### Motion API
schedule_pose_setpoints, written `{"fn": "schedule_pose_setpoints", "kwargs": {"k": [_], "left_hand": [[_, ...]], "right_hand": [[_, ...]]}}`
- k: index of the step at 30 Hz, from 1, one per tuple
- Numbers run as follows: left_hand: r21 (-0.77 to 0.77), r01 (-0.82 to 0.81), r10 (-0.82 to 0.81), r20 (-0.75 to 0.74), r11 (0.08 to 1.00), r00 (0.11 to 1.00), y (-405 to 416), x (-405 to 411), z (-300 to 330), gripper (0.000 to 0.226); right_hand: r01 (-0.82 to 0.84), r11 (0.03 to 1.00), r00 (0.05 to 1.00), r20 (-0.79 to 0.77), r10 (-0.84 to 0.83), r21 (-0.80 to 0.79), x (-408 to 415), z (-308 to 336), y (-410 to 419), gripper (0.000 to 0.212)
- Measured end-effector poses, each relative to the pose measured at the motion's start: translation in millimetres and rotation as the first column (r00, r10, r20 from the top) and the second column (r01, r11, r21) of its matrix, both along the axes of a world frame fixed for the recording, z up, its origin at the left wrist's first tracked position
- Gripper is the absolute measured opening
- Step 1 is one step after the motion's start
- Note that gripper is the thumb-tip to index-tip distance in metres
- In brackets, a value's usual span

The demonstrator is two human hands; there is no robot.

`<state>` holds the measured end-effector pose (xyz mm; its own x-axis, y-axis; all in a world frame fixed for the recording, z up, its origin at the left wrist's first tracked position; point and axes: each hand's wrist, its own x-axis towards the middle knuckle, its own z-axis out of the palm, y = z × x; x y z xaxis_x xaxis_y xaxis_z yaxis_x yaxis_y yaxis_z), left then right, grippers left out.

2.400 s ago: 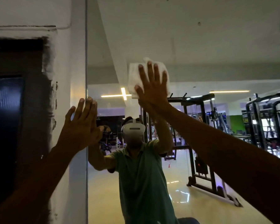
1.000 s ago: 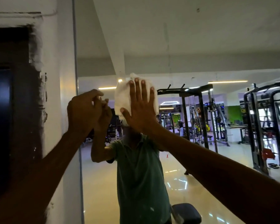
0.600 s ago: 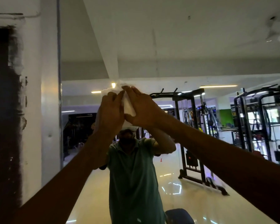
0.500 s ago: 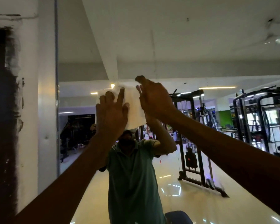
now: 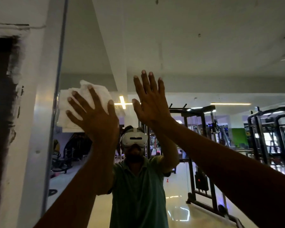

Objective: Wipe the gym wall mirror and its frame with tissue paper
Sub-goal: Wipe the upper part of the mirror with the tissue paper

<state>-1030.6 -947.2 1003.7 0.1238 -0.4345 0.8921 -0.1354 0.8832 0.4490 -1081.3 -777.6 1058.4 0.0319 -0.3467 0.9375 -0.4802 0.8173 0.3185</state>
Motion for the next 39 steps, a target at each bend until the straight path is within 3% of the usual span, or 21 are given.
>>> {"fn": "schedule_pose_setpoints", "kwargs": {"k": [1, 3, 5, 7, 11, 14, 16, 18, 20, 22, 24, 26, 28, 30, 32, 33, 35, 38, 39], "left_hand": [[-0.03, -0.003, 0.004, 0.011, 1.0, 1.0, 14.7, -4.0, 10.2, 0.073], [-0.3, -0.024, 0.051, 0.082, 0.954, 0.995, 28.4, -14.1, 32.2, 0.066], [-0.602, -0.041, 0.128, 0.103, 0.797, 0.986, 0.5, -11.8, 65.2, 0.063], [-0.701, -0.071, 0.149, 0.051, 0.71, 0.988, -46.1, -1.1, 100.6, 0.066], [-0.445, -0.111, 0.117, -0.016, 0.889, 0.993, -99.5, 9.4, 133.1, 0.072], [-0.318, -0.072, 0.062, -0.042, 0.945, 0.997, -54.7, -0.9, 135.9, 0.075], [-0.504, -0.049, 0.057, 0.002, 0.863, 0.998, -10.6, -11.8, 139.0, 0.073], [-0.74, -0.032, 0.099, 0.047, 0.672, 0.994, 5.8, -18.8, 152.9, 0.068], [-0.837, -0.087, 0.161, 0.001, 0.541, 0.987, -17.4, -16.1, 181.1, 0.064], [-0.791, -0.208, 0.19, -0.119, 0.575, 0.975, -63.5, -14.9, 207.9, 0.062], [-0.598, -0.305, 0.257, -0.167, 0.741, 0.952, -92.5, -10.7, 216.8, 0.059], [-0.45, -0.236, 0.176, -0.17, 0.861, 0.97, -87.3, -9.1, 216.2, 0.057], [-0.385, -0.163, 0.08, -0.223, 0.909, 0.972, -47.5, -9.1, 210.1, 0.064], [-0.554, -0.016, -0.011, -0.046, 0.832, 0.999, 1.1, -11.1, 203.1, 0.072], [-0.77, 0.001, 0.094, 0.08, 0.638, 0.992, 23.6, -13.3, 201.4, 0.083], [-0.804, 0.016, 0.142, 0.125, 0.594, 0.982, 14.9, -6.9, 207.5, 0.085], [-0.792, -0.064, 0.177, 0.056, 0.607, 0.983, -25.5, -3.4, 229.8, 0.079], [-0.585, -0.382, 0.383, -0.128, 0.716, 0.915, -89.2, 0.3, 245.3, 0.057], [-0.524, -0.382, 0.373, -0.128, 0.761, 0.919, -98.1, 1.5, 244.6, 0.054]], "right_hand": [[-0.002, 1.0, 1.0, -0.003, 0.002, 0.0, -1.2, -0.8, -0.1, 0.076], [-0.006, 1.0, 1.0, -0.015, 0.005, -0.009, -4.2, -1.2, 0.8, 0.076], [-0.01, 1.0, 1.0, -0.025, 0.01, -0.004, -7.6, 0.6, 0.9, 0.077], [-0.025, 1.0, 0.999, -0.028, 0.025, -0.012, -10.3, 0.1, 1.2, 0.077], [-0.046, 0.999, 0.998, -0.031, 0.045, -0.027, -12.1, -0.7, 0.8, 0.08], [-0.043, 0.998, 0.999, -0.035, 0.041, -0.045, -11.1, -1.3, -1.2, 0.085], [-0.049, 0.997, 0.998, -0.028, 0.047, -0.059, -12.0, -1.7, -1.0, 0.089], [-0.069, 0.995, 0.998, -0.017, 0.068, -0.068, -11.2, -1.9, -1.6, 0.091], [-0.069, 0.996, 0.998, -0.011, 0.068, -0.064, -11.4, -2.0, -1.8, 0.093], [-0.064, 0.996, 0.998, -0.018, 0.063, -0.064, -11.9, -2.5, -1.0, 0.093], [-0.062, 0.996, 0.998, -0.022, 0.061, -0.065, -13.1, -2.1, -0.9, 0.094], [-0.058, 0.996, 0.998, -0.011, 0.057, -0.066, -12.9, -1.7, -2.5, 0.095], [-0.044, 0.997, 0.999, -0.007, 0.044, -0.069, -12.5, -1.8, -2.9, 0.095], [-0.036, 0.997, 0.999, -0.012, 0.036, -0.073, -12.2, -2.2, -3.7, 0.095], [-0.04, 0.996, 0.999, -0.007, 0.04, -0.079, -12.4, -2.3, -2.1, 0.096], [-0.044, 0.996, 0.999, -0.004, 0.044, -0.075, -11.9, -2.7, -2.8, 0.096], [-0.05, 0.996, 0.999, -0.014, 0.049, -0.071, -12.4, -2.1, -2.0, 0.096], [-0.066, 0.995, 0.998, -0.024, 0.064, -0.076, -13.8, -1.5, -2.2, 0.095], [-0.064, 0.995, 0.998, -0.027, 0.062, -0.08, -14.9, -1.8, -2.9, 0.095]]}}
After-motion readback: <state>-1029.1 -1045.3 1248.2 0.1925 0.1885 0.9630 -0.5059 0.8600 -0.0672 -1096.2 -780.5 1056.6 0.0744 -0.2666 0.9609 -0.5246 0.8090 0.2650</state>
